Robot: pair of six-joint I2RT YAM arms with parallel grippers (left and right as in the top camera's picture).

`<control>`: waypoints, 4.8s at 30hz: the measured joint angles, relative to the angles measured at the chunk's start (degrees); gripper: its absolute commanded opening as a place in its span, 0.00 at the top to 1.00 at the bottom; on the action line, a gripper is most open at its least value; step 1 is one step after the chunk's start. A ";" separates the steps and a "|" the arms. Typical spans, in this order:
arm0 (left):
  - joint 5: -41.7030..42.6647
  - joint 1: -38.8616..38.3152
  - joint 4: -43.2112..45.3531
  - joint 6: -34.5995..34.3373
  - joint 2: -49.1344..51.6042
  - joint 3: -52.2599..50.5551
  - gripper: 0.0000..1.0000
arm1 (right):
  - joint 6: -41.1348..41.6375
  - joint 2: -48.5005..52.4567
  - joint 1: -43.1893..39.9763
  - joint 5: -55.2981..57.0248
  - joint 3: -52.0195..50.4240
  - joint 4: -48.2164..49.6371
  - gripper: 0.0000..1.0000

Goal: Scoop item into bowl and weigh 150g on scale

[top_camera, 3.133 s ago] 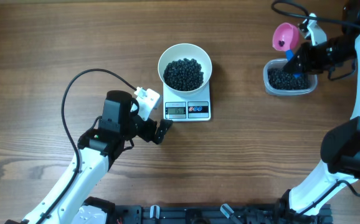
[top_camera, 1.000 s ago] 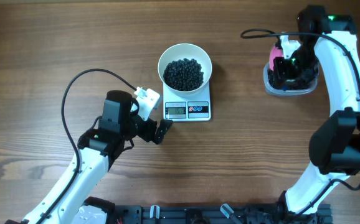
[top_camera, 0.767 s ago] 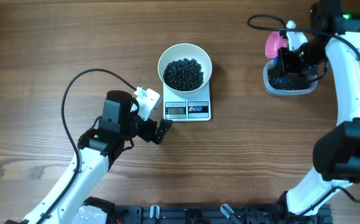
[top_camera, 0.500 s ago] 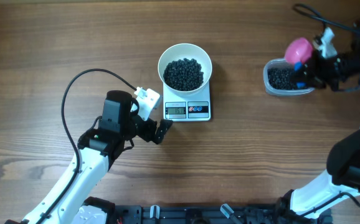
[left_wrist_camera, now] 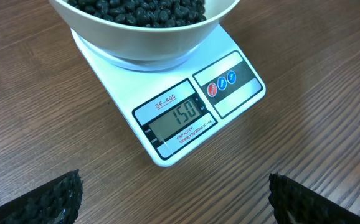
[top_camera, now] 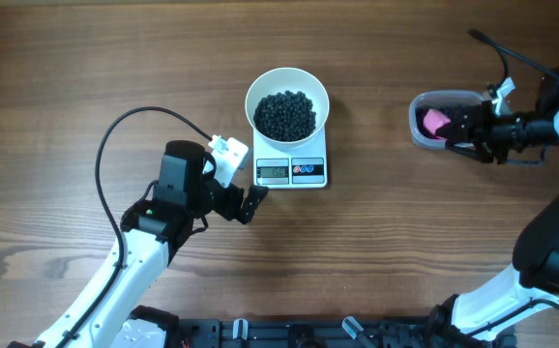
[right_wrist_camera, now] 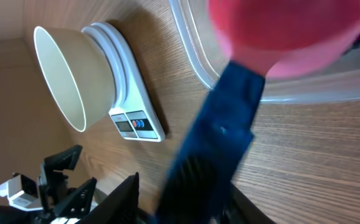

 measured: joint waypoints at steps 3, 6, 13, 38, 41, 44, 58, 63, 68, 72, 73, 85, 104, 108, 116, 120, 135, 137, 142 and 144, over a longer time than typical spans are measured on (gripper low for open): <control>0.02 0.00 0.00 0.00 0.00 0.00 0.00 | 0.42 0.00 0.00 -0.20 0.00 -0.48 0.60; 0.00 0.00 0.00 0.00 0.00 0.00 0.00 | 0.59 0.00 0.00 -0.22 0.00 -0.98 0.59; 0.00 0.00 0.00 0.00 0.00 0.00 0.00 | 0.83 -0.04 0.00 -0.39 0.46 -3.80 0.30; 0.00 0.00 0.02 0.00 0.00 0.00 0.00 | 15.06 -33.66 0.20 12.00 11.52 5.31 0.00; 0.02 0.00 0.00 0.00 0.00 0.00 0.00 | 8.37 -36.35 1.46 12.22 11.32 14.67 0.00; 0.02 0.00 0.00 0.00 0.00 0.00 0.00 | 3.17 -40.44 4.37 15.15 7.04 31.69 0.00; 0.00 0.00 0.11 0.00 0.02 -0.04 0.00 | 3.74 -78.29 10.73 26.40 -60.52 82.68 0.00; 0.00 0.00 0.00 0.00 0.00 -0.04 0.00 | 3.76 -91.78 11.37 29.40 -75.58 86.23 0.00; 0.00 0.00 0.02 0.00 0.00 -0.07 0.00 | 3.30 -99.27 12.15 30.80 -82.29 84.13 0.00; 0.00 0.00 0.00 0.00 0.00 -0.09 0.00 | 3.28 -104.54 12.15 30.99 -82.86 75.65 0.00; 0.02 0.00 0.00 0.00 0.00 -0.09 0.00 | 3.30 -105.37 12.17 30.99 -82.86 73.53 0.00; 0.00 0.00 0.00 0.00 0.00 -0.09 0.00 | 3.32 -105.48 12.17 30.99 -82.86 73.40 0.01; 0.04 0.00 -0.37 0.02 0.00 -0.09 0.00 | 3.32 -105.48 12.15 30.99 -82.86 73.40 0.00; 0.07 0.00 -1.33 0.00 0.00 -0.09 0.00 | 3.32 -105.48 12.17 30.99 -82.86 73.40 0.00; 0.07 0.00 -1.33 0.00 0.00 -0.09 0.00 | 3.32 -105.48 12.17 30.99 -82.86 73.40 0.00; -0.72 -0.02 -2.34 0.00 -1.44 -0.09 0.00 | 3.30 -105.48 12.15 30.99 -82.86 73.40 0.00; -9.03 0.00 9.22 0.00 -17.64 -13.81 0.00 | 3.30 -105.48 12.17 30.99 -82.86 73.40 0.00; -9.92 0.00 10.56 0.00 -20.44 -16.35 0.00 | 3.32 -105.50 12.17 30.99 -82.86 73.37 0.00; -10.78 2.86 10.73 0.02 -27.41 -20.83 0.00 | 3.30 -105.50 12.15 30.99 -82.86 73.37 0.01; -10.99 4.68 10.75 0.02 -29.94 -22.38 0.00 | 3.32 -105.50 12.15 30.99 -82.86 73.33 0.00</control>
